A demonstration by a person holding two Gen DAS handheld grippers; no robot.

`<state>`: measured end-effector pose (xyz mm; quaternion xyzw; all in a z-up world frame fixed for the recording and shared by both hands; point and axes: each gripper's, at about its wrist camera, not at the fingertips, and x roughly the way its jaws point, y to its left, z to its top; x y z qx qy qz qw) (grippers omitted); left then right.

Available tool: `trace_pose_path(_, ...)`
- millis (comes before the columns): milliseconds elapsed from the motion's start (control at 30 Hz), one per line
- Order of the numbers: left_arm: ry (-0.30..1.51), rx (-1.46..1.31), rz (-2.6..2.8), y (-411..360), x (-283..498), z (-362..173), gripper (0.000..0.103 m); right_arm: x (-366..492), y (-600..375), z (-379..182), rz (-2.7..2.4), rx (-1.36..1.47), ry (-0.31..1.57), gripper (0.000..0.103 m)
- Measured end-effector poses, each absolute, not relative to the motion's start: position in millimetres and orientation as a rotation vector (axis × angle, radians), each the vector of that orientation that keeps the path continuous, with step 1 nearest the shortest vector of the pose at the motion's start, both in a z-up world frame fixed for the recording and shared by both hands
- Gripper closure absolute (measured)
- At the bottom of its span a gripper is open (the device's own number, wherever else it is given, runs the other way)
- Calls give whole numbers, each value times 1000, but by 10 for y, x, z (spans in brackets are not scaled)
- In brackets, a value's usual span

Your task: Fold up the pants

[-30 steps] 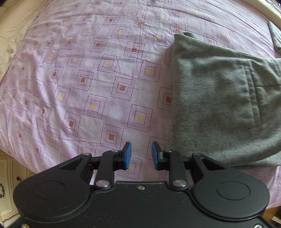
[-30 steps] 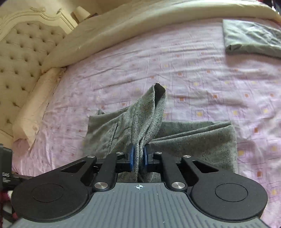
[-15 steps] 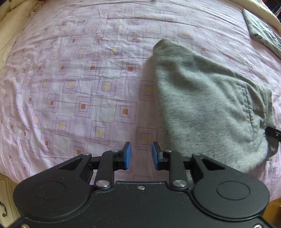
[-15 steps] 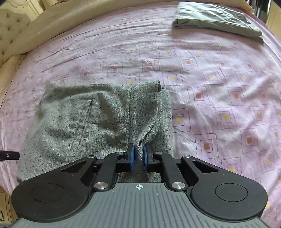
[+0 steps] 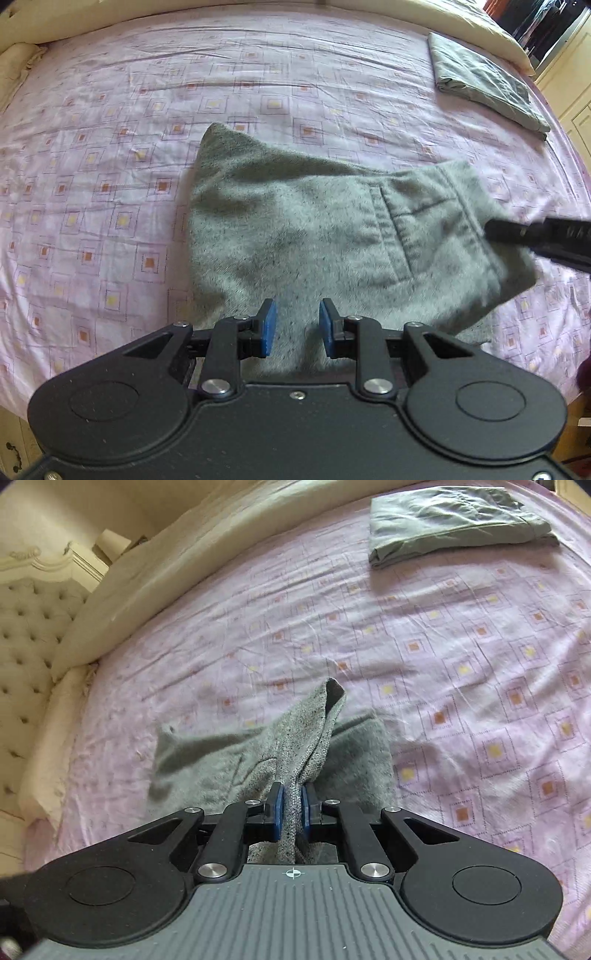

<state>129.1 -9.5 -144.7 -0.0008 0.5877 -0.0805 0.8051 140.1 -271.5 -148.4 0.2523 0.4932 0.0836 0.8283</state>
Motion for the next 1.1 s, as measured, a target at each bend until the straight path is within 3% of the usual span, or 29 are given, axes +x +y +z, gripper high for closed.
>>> trace_pose_path(167, 1100, -99, -177, 210, 1002, -1179, 69, 1496, -2670, -1251, 235, 589, 999, 93)
trace_pose_path(233, 1024, -40, -241, 188, 860, -1054, 62, 1538, -2644, -1233, 245, 608, 1001, 93)
trace_pose_path(333, 995, 86, -373, -8, 690, -1029, 61, 1598, -2599, -1252, 252, 609, 998, 93)
trace_pose_path(767, 910, 527, -527, -1079, 430, -1715, 55, 1620, -2575, -1198, 258, 608, 988, 93)
trace_pose_path(1033, 1086, 446, -261, -578, 723, -2138, 54, 1573, -2557, -1209, 255, 610, 992, 93)
trace_pose_path(1100, 1157, 322, -205, -248, 741, -2200, 48, 1554, -2577, -1226, 247, 615, 995, 93)
